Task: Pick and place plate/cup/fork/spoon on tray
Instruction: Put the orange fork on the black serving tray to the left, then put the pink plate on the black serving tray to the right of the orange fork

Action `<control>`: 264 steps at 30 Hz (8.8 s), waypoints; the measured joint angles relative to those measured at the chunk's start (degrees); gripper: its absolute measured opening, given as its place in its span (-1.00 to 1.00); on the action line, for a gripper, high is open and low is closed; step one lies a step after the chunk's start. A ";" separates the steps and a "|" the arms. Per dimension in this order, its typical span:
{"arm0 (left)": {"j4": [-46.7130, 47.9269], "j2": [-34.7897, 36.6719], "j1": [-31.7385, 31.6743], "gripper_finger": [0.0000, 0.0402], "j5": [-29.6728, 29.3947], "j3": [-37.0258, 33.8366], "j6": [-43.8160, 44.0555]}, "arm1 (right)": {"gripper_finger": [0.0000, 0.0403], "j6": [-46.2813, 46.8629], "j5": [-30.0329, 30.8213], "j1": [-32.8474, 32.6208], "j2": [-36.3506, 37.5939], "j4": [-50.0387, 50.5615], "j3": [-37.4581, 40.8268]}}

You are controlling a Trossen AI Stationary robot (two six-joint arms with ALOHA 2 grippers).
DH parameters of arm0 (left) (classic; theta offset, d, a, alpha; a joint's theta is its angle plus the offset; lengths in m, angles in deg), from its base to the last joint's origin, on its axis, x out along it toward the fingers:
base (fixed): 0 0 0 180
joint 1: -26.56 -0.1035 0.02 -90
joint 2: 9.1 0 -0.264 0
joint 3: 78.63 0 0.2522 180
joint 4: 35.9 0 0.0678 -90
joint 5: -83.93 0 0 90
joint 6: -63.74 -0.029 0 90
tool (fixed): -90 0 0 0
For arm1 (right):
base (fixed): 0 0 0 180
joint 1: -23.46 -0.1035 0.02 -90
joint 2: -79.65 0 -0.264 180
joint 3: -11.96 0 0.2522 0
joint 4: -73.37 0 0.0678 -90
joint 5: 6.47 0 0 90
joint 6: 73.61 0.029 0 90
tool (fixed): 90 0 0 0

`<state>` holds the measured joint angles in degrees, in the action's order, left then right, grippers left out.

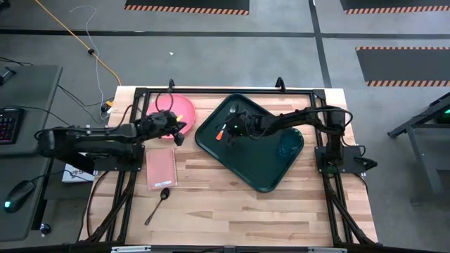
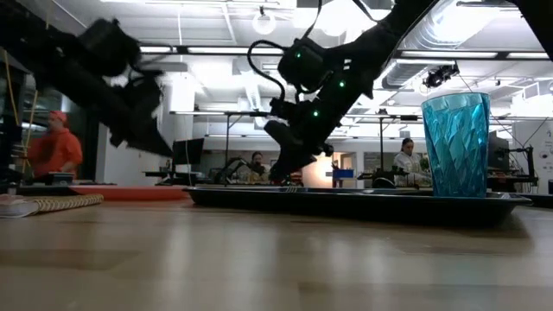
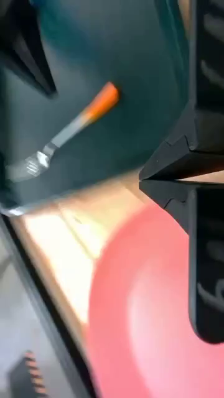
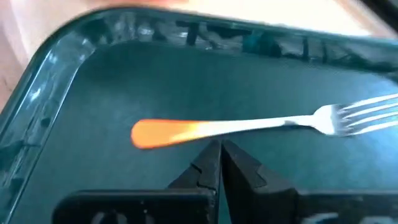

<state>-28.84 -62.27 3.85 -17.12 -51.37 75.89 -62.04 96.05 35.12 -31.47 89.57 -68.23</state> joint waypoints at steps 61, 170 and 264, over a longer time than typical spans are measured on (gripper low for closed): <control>-12.25 -25.79 -2.02 -1.00 4.17 3.89 -0.27 | -1.00 3.88 -2.01 1.58 -7.10 -10.55 0.07; -13.35 -25.81 -1.94 -1.00 6.23 3.87 -0.29 | -1.00 -4.58 -7.01 -3.07 -8.35 -18.04 -0.03; 21.53 -24.86 9.17 -0.19 -27.41 10.11 -8.63 | -1.00 -4.11 5.71 -2.27 28.13 -30.14 31.26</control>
<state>-7.31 -87.13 13.02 -44.53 -41.27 67.26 -66.15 101.76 32.85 -3.35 59.43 -36.98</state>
